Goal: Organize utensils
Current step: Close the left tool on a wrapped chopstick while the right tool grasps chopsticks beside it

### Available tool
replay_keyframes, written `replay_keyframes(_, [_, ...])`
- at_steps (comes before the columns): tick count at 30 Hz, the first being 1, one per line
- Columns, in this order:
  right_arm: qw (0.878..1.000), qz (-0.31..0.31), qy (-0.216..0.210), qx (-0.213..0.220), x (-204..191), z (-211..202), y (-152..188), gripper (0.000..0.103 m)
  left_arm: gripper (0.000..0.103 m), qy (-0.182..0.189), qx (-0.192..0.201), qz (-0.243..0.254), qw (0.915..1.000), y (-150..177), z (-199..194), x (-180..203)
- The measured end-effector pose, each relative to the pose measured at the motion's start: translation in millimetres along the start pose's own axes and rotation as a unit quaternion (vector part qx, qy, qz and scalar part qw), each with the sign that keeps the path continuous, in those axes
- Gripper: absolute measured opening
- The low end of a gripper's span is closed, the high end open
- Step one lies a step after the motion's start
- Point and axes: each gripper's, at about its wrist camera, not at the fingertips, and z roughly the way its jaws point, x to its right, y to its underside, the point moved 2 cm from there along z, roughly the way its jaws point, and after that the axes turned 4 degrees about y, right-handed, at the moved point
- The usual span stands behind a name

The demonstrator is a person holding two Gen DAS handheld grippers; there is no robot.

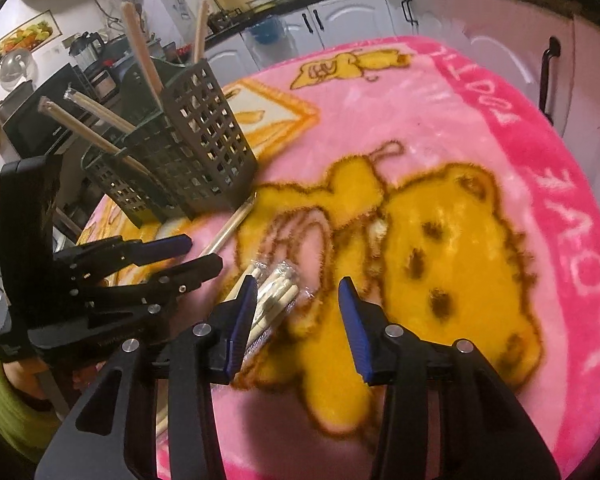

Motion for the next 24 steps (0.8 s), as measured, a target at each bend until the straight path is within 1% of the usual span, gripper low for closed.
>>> replay_keyframes(2, [1.000,0.004,-0.002,-0.005,0,5,-1,0.041,0.034,0.000,0.001,0.001,1.0000,1,0,0])
replay_keyframes(4, [1.000,0.000,0.000,-0.004,-1,6,-1,0.037,0.023,0.002,0.001,0.003,1.0000,3,-2,-1])
replay_keyframes(5, [1.000,0.000,0.000,-0.003,0,6,-1,0.029,0.020,0.002,0.002,0.005,1.0000,3,-3,-1])
replay_keyframes(6, [1.000,0.004,-0.003,-0.004,1,7,-1,0.023,0.016,0.001,0.003,0.009,1.0000,4,-4,-1])
replay_keyframes(7, [1.000,0.008,-0.004,-0.003,4,7,-1,0.021,0.011,0.003,0.002,0.011,0.9999,4,-3,1])
replay_keyframes(9, [1.000,0.011,-0.004,0.001,8,5,-2,0.007,0.007,0.016,-0.002,0.008,0.9998,6,-5,2])
replay_keyframes(11, [1.000,0.009,0.003,0.008,12,0,-2,0.003,0.007,0.025,-0.007,0.014,0.9996,11,-9,6])
replay_keyframes(13, [1.000,0.009,0.008,0.013,16,-3,-2,0.003,0.007,0.032,-0.013,0.021,0.9992,16,-13,8])
replay_keyframes(17, [1.000,0.020,0.013,0.013,24,-5,-2,0.002,0.007,0.031,-0.013,0.033,0.9989,17,-17,14])
replay_keyframes(19, [1.000,0.017,0.015,0.011,23,-5,-2,0.002,0.008,0.021,-0.012,0.036,0.9991,13,-16,15])
replay_keyframes(21, [1.000,0.018,0.011,0.005,23,-5,-2,0.003,0.018,0.013,-0.012,0.035,0.9992,7,-13,14])
replay_keyframes(24, [1.000,0.022,0.010,-0.001,25,-4,-2,0.004,0.021,0.004,-0.016,0.036,0.9992,-3,-6,14])
